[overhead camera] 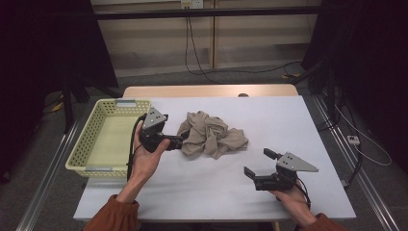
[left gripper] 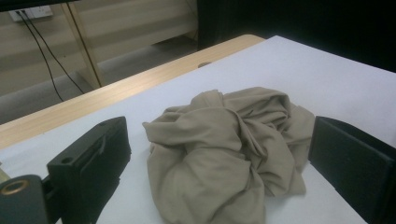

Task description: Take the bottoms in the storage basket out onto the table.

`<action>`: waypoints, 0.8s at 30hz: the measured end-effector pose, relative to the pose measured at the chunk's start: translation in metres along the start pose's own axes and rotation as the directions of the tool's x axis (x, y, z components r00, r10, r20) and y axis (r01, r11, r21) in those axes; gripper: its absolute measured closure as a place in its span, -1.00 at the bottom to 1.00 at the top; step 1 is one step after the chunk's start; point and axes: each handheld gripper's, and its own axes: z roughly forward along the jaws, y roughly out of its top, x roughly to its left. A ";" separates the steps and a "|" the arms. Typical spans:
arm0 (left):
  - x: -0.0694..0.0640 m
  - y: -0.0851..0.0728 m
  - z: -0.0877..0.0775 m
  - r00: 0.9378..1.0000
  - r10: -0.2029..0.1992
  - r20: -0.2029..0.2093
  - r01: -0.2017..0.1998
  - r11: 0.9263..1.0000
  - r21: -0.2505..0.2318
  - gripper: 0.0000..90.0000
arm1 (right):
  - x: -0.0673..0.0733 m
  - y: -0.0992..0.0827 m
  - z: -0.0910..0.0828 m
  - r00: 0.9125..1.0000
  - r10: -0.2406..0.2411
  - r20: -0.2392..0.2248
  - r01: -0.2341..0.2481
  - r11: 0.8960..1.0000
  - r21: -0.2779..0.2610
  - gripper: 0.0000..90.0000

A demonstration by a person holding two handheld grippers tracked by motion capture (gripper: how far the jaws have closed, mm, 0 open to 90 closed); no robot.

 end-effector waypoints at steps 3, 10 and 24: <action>0.001 -0.003 -0.004 1.000 0.000 0.009 0.000 1.000 -0.005 -0.90 | 0.000 0.000 0.000 1.000 0.000 0.000 0.000 1.000 0.001 -1.00; 0.003 -0.007 -0.013 1.000 0.000 -0.007 0.000 1.000 -0.010 -0.91 | 0.000 0.000 0.000 1.000 -0.002 0.002 0.002 1.000 0.003 -1.00; 0.002 -0.018 -0.031 0.999 0.018 -0.043 -0.018 1.000 0.004 -0.89 | 0.001 -0.001 0.001 1.000 -0.014 0.004 0.014 1.000 0.008 -1.00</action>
